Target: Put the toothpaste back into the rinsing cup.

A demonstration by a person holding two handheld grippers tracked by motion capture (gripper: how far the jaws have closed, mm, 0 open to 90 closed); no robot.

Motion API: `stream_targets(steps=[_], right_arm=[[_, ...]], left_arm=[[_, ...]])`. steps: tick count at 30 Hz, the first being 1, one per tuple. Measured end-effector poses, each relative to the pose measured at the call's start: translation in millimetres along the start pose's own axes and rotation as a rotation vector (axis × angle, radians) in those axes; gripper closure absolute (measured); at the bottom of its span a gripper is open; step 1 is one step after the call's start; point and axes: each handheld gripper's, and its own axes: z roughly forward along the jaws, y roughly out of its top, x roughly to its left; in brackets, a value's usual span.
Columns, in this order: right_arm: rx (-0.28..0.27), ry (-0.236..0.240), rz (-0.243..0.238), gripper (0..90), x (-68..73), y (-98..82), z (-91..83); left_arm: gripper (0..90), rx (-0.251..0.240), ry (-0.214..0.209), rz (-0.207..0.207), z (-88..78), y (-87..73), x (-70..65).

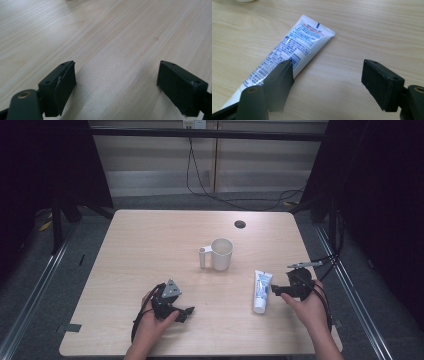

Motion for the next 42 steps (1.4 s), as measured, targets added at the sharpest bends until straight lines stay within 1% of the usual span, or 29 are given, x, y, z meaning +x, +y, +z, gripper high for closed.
stream_targets(steps=[2, 3, 7, 9, 11, 14, 17, 22, 24, 27, 29, 31, 32, 33, 36, 37, 38, 39, 40, 42], right_arm=[[-0.002, 0.003, 0.001, 25.1, 0.6, 2.1, -0.3], [0.004, 0.006, 0.001, 25.2, 2.4, 5.8, -0.7], [0.015, 0.009, -0.003, 25.2, 5.9, 11.2, 0.5], [0.028, 0.012, 0.014, 25.3, 9.5, 16.5, 1.9], [0.031, 0.014, 0.023, 25.4, 10.6, 18.2, 2.6], [0.065, 0.040, 0.051, 27.0, 13.8, 21.3, 5.5], [0.075, 0.045, 0.059, 27.0, 18.0, 24.6, 9.1], [0.083, 0.050, 0.067, 27.0, 20.5, 27.1, 12.2], [0.101, 0.051, 0.070, 27.0, 22.4, 29.2, 14.4], [0.112, 0.053, 0.072, 27.1, 23.4, 30.7, 15.7], [0.131, 0.050, 0.071, 27.0, 25.2, 32.0, 17.6], [0.151, 0.059, 0.086, 27.0, 26.6, 33.3, 19.6], [0.160, 0.057, 0.083, 27.0, 27.1, 33.9, 20.5], [0.170, 0.059, 0.092, 27.0, 28.2, 35.1, 22.4], [0.180, 0.056, 0.097, 27.0, 29.2, 36.0, 24.8], [0.197, 0.057, 0.105, 27.0, 29.9, 36.4, 27.4], [0.197, 0.057, 0.105, 27.0, 29.9, 36.4, 27.4], [0.216, 0.055, 0.109, 27.0, 30.3, 36.6, 30.0], [0.216, 0.055, 0.109, 27.0, 30.3, 36.6, 30.0], [0.234, 0.055, 0.123, 27.0, 30.5, 36.7, 32.1]], left_arm=[[15.2, 0.000, 0.000, 0.000, 0.0, 0.0, 0.0], [15.2, 0.000, -0.001, 0.000, -0.1, 0.0, 0.0], [15.2, -0.004, -0.001, 0.000, 0.2, -0.2, -0.1], [15.2, -0.004, -0.001, -0.001, 0.2, -0.2, -0.1], [15.2, -0.004, -0.001, 0.000, 0.2, -0.1, -0.1], [15.2, -0.003, 0.000, 0.000, 0.2, -0.1, -0.1], [15.2, -0.003, 0.000, 0.000, 0.2, -0.1, -0.1], [15.2, -0.004, -0.001, 0.000, 0.2, -0.1, -0.1], [15.2, -0.003, -0.001, 0.000, 0.2, -0.1, -0.1], [15.2, -0.003, 0.000, 0.000, 0.2, -0.1, -0.1], [15.2, -0.003, -0.001, 0.000, 0.2, -0.1, -0.1], [15.2, -0.003, 0.000, 0.000, 0.2, -0.1, -0.1], [15.2, -0.003, -0.001, 0.000, 0.2, -0.1, -0.1], [15.2, -0.003, 0.000, 0.000, 0.2, -0.1, -0.1], [15.2, -0.003, 0.000, 0.000, 0.2, -0.1, -0.1], [15.2, -0.003, 0.000, 0.000, 0.2, -0.1, -0.1], [15.2, -0.003, -0.001, 0.000, 0.2, -0.1, -0.1], [15.2, -0.003, 0.000, 0.000, 0.2, -0.1, -0.1], [15.2, -0.003, 0.000, 0.000, 0.2, -0.1, -0.1], [15.2, -0.004, -0.001, -0.001, 0.2, -0.1, -0.1]])
